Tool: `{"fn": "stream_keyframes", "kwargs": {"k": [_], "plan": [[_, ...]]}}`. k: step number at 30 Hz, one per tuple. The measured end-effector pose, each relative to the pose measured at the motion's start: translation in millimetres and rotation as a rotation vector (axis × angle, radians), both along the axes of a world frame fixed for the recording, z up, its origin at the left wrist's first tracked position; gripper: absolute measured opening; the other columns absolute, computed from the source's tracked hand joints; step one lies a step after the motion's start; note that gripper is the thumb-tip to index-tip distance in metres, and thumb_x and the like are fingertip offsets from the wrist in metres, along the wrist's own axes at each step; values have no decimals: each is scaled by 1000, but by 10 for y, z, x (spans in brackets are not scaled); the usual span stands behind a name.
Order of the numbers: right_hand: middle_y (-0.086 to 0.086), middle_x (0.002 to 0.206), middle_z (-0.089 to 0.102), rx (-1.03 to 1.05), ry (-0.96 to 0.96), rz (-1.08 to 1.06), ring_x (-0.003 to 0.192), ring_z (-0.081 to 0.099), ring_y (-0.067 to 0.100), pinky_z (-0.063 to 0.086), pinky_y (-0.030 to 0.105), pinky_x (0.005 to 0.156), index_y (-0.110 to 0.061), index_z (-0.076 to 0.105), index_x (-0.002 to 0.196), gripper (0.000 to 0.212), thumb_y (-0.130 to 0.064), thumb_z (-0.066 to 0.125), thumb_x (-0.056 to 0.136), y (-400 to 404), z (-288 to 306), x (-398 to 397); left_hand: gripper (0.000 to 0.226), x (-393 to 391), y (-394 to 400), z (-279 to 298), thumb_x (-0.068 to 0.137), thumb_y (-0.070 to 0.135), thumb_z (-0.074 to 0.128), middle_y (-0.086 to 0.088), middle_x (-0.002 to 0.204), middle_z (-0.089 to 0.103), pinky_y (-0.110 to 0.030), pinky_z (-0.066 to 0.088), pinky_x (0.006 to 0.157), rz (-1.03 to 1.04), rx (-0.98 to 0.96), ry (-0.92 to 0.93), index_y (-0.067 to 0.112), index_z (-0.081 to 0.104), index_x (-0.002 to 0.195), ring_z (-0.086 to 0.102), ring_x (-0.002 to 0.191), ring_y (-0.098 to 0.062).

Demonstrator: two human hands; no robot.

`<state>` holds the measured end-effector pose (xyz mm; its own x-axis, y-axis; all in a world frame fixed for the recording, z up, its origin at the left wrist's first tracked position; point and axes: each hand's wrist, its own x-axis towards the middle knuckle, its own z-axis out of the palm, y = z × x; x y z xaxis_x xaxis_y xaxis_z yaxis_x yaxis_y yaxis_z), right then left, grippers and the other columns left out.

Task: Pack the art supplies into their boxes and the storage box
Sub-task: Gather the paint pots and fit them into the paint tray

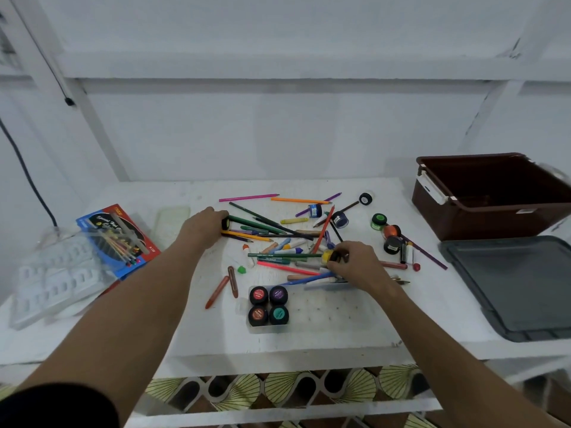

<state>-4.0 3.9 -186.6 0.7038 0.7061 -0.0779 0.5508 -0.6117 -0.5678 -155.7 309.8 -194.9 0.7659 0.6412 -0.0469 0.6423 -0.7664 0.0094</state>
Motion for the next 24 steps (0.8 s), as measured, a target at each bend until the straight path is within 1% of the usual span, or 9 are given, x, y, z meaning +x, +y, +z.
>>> {"fn": "stream_keyframes", "kwargs": {"k": [4, 8, 11, 13, 14, 16, 19, 21, 24], "plan": [[6, 105, 62, 52, -64, -2, 89, 51, 12, 40, 15, 72, -12, 65, 112, 35, -26, 70, 81, 18, -14, -19, 27, -15, -19, -30, 89, 12, 54, -8, 101, 47, -35, 47, 61, 18, 15, -62, 15, 50, 115, 54, 81, -26], [1, 98, 56, 141, -95, 22, 89, 51, 12, 45, 24, 84, -16, 65, 111, 32, -24, 71, 80, 1, 74, -144, 16, 72, -50, 51, 89, 5, 49, -9, 99, 55, -34, 46, 64, -8, 82, -84, 9, 58, 101, 54, 83, -25], [-1, 97, 53, 186, -90, 84, 87, 54, 11, 44, 10, 78, -16, 66, 108, 28, -22, 71, 81, -18, 103, -250, 26, 95, -71, 52, 90, 2, 47, -8, 104, 58, -33, 47, 71, -42, 50, -53, 13, 59, 110, 56, 91, -24], [-2, 98, 53, 172, -88, 103, 88, 55, 10, 36, -2, 71, -17, 66, 108, 28, -22, 71, 81, -8, 95, -287, 29, 74, -49, 24, 91, 2, 47, -9, 110, 57, -32, 46, 76, -38, 13, -62, 13, 60, 115, 55, 95, -25], [-3, 99, 53, 165, -84, 103, 90, 55, 10, 34, -4, 69, -17, 66, 108, 28, -23, 71, 81, 5, 90, -298, 31, 69, -29, 17, 91, 2, 47, -10, 112, 57, -32, 45, 78, -34, 3, -69, 12, 59, 117, 55, 97, -25], [-1, 101, 56, 170, -81, 110, 93, 56, 12, 38, 3, 72, -18, 67, 106, 27, -24, 71, 80, 35, 73, -307, 34, 84, -3, 33, 91, 2, 45, -11, 117, 57, -34, 46, 82, -32, -12, -73, 12, 57, 121, 55, 101, -27], [4, 105, 59, 177, -77, 122, 94, 57, 15, 51, 24, 85, -16, 67, 107, 30, -25, 72, 79, 66, 64, -321, 43, 141, 17, 73, 92, 2, 44, -14, 126, 53, -33, 46, 85, -8, -34, -56, 10, 48, 133, 53, 109, -28], [3, 104, 59, 185, -72, 120, 93, 57, 14, 52, 28, 87, -16, 67, 108, 31, -26, 72, 79, 59, 76, -339, 33, 160, 35, 59, 92, 5, 46, -15, 119, 55, -31, 45, 76, 16, -47, -32, 6, 53, 124, 54, 98, -26], [1, 103, 58, 211, -48, 136, 92, 58, 13, 51, 21, 83, -15, 67, 108, 32, -27, 73, 79, 21, 101, -377, 18, 130, 75, -5, 90, 7, 50, -11, 103, 53, -29, 43, 65, 41, -53, -36, 6, 61, 105, 52, 81, -22]]}}
